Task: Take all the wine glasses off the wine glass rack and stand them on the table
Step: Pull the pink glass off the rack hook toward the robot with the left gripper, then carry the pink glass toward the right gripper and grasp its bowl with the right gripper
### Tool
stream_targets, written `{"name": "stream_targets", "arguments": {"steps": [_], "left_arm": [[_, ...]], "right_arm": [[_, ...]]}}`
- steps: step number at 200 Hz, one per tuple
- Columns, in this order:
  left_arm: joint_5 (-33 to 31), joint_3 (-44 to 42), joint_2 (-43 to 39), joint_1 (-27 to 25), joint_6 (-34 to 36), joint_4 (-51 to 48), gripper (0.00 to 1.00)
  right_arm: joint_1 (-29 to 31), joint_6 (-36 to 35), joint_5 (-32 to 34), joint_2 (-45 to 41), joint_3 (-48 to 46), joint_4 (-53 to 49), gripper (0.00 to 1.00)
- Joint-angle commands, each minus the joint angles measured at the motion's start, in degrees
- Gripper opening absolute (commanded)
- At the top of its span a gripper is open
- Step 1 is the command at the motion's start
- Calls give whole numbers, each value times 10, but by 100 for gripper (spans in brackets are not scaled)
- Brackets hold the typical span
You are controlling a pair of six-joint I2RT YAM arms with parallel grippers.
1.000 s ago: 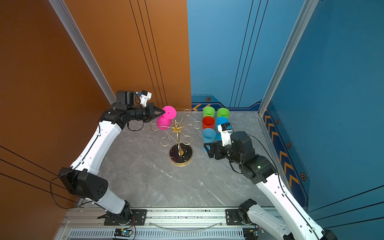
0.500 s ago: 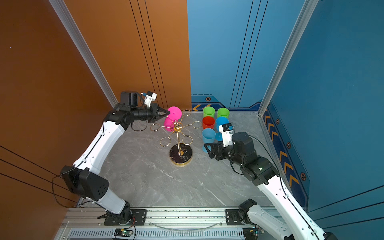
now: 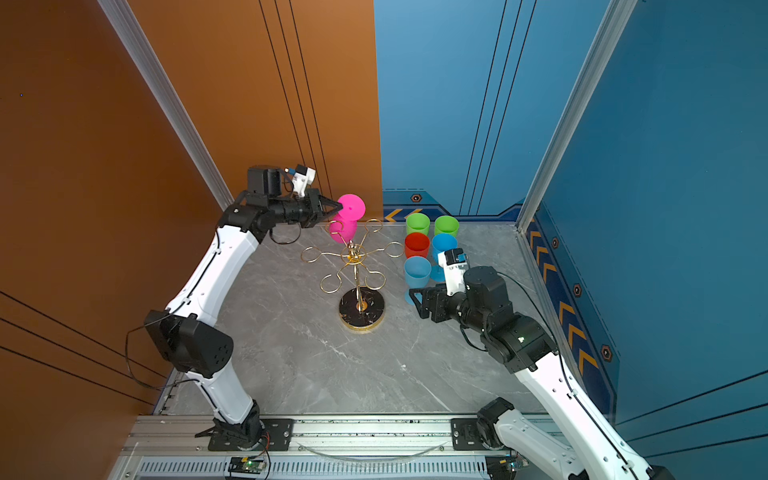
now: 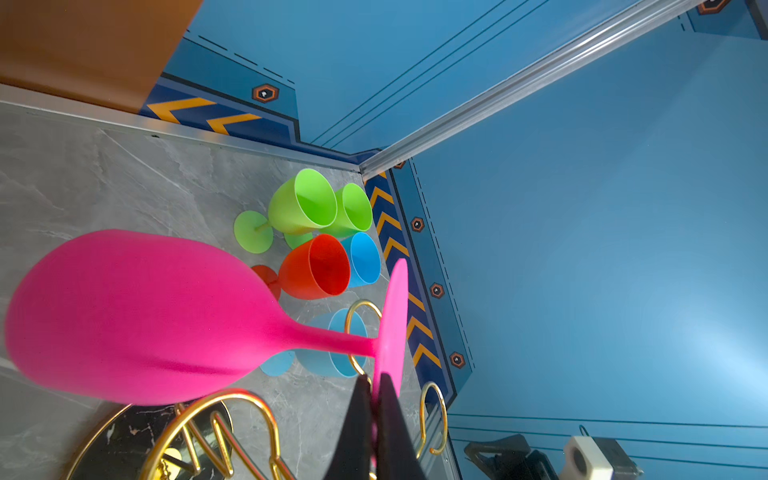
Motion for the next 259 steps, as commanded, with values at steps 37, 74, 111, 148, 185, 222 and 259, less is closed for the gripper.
{"name": "stream_targets", "arguments": {"steps": [37, 74, 111, 148, 185, 222, 259], "left_arm": [[-106, -9, -57, 59, 39, 10, 0], [-134, -116, -152, 104, 60, 8, 0], [-224, -175, -244, 119, 152, -102, 0], [-269, -271, -360, 114, 193, -146, 0], [-227, -343, -446, 93, 219, -230, 0], [-145, -429, -522, 48, 177, -242, 0], [-142, -490, -582, -55, 133, -241, 0]], "right_arm": [[3, 3, -2, -12, -6, 9, 83], [3, 1, -2, -5, -3, 9, 83], [3, 2, -11, 3, 4, 1, 84], [2, -13, -9, 20, 6, -20, 86], [1, -13, -23, 30, 6, -23, 86], [-13, -24, -33, 32, 12, -50, 89], [-34, -24, -61, 40, 15, -97, 89]]}}
